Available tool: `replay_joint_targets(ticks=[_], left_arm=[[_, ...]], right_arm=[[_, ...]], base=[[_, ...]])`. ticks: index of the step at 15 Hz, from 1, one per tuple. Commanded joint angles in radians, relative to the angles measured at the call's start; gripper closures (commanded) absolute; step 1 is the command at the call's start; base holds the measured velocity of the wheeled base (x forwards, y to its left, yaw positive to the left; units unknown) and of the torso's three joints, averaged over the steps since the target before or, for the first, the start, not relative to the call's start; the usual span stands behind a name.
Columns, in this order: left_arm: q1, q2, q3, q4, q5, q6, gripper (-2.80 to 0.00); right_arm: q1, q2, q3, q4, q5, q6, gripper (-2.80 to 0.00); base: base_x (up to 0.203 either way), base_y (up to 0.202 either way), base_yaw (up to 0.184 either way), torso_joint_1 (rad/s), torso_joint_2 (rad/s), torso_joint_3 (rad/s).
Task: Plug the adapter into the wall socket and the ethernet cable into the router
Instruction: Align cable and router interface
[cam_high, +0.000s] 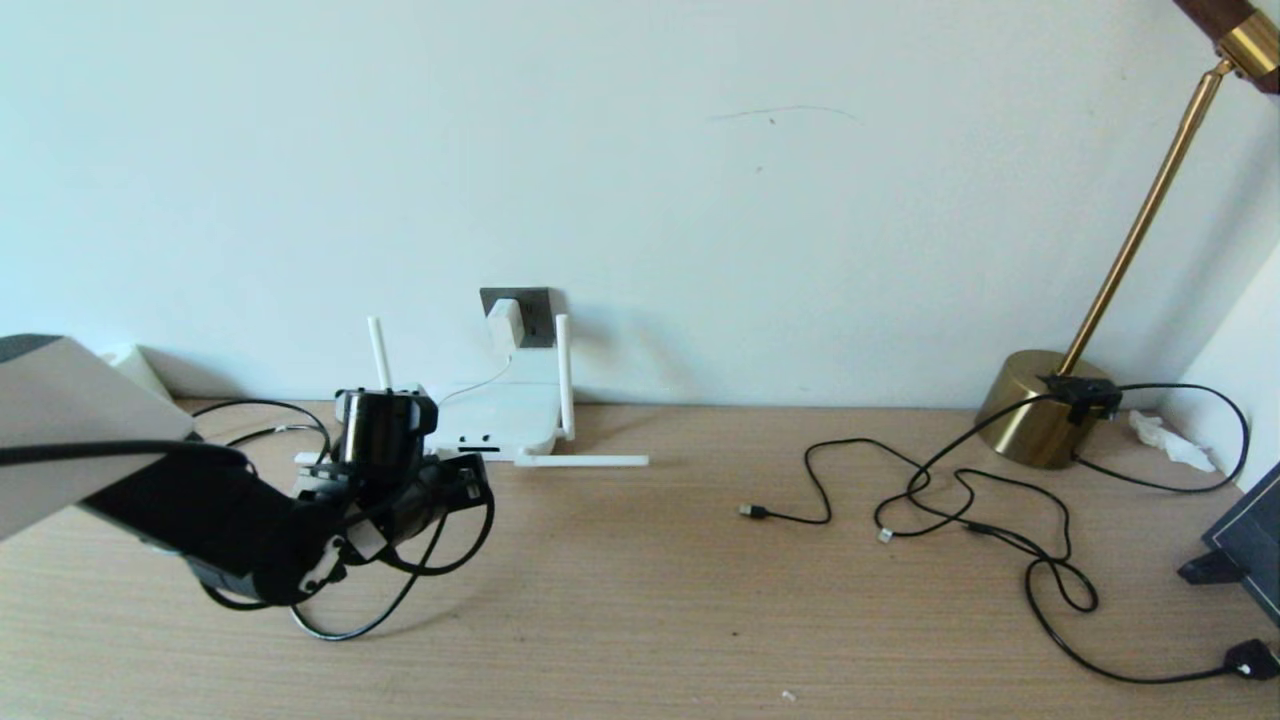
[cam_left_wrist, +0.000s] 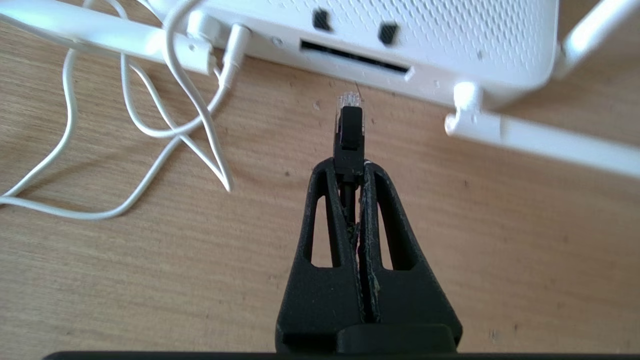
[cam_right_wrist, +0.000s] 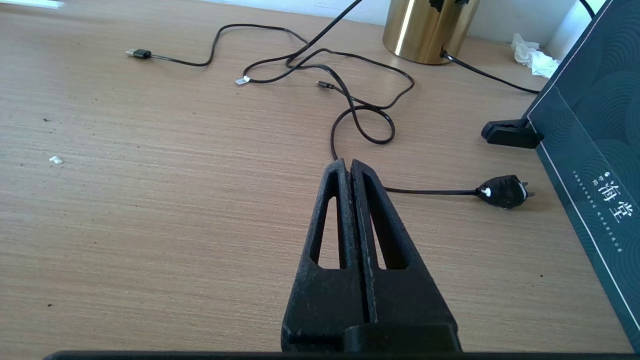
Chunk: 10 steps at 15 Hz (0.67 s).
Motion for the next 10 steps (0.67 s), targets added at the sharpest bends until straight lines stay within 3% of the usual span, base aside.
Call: replay_joint_targets(ticks=[1,5,10], left_arm=[[0.003,0.02,-0.003,-0.013,0.018,-0.007,0.0],[0.01,0.049,0.0,-0.092,0.031,-0.007,0.0],[0.034,0.055,0.003,-0.093,0.023,-0.007,0.0]], right_arm=[[0.001,0.002,0.0,0.0,0.0,-0.001,0.0],[0.0,0.002,0.0,0.0,-0.009,-0.001,0.0],[0.0,0.001,0.0,0.0,-0.009,0.0,0.0]], base=[[0.0,0.0,0.0,0.0,0.0,0.0],[0.0,0.0,0.0,0.0,0.0,0.0],[0.0,0.0,0.0,0.0,0.0,0.0]])
